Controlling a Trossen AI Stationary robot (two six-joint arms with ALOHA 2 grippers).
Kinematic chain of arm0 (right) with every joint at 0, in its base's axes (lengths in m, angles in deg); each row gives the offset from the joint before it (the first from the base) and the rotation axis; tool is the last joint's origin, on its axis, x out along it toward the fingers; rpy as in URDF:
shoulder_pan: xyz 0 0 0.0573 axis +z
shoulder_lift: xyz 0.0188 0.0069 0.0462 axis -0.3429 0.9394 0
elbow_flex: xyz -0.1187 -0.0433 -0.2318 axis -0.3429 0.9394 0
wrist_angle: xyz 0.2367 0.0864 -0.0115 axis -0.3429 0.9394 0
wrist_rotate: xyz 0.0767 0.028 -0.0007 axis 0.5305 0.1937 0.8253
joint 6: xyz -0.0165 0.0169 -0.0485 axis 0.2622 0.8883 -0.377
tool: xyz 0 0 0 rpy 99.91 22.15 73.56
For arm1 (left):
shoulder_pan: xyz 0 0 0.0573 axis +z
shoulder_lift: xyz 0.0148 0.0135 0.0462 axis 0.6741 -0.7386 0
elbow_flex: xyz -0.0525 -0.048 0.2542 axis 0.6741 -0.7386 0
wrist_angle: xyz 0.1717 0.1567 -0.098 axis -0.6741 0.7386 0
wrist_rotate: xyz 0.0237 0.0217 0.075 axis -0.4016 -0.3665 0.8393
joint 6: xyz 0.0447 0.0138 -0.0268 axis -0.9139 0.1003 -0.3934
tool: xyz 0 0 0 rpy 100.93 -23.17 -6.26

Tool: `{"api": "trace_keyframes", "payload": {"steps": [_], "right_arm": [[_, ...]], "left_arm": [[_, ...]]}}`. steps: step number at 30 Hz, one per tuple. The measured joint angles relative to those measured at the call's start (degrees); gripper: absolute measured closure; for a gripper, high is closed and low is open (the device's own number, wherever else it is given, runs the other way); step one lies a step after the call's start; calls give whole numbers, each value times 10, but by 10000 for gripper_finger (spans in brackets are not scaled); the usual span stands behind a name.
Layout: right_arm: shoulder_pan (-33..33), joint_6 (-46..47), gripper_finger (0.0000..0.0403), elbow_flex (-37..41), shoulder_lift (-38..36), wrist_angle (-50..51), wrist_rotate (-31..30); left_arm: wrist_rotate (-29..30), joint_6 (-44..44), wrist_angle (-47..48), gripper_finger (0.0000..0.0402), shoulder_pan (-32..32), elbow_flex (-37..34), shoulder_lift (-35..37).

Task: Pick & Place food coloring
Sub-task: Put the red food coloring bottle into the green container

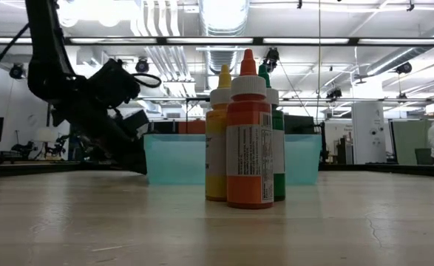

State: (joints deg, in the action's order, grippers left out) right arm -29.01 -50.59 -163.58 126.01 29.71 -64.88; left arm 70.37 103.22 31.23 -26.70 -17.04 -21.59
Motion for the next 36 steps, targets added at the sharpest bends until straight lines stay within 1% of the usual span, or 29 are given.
{"api": "trace_keyframes", "payload": {"steps": [3,6,12,21,25,36], "right_arm": [[0,1,394,0,0,0,0],[0,1,394,0,0,0,0],[0,2,394,0,0,0,-1],[0,2,394,0,0,0,-2],[0,2,394,0,0,0,-3],[0,2,394,0,0,0,-3]], "left_arm": [[2,0,-25,170,0,9,-22],[2,-4,-27,170,0,19,-30],[4,-11,-24,170,0,32,-38],[4,-12,-22,173,0,32,-38],[7,-12,-21,191,1,32,-38],[11,-11,-18,270,1,32,-38]]}}
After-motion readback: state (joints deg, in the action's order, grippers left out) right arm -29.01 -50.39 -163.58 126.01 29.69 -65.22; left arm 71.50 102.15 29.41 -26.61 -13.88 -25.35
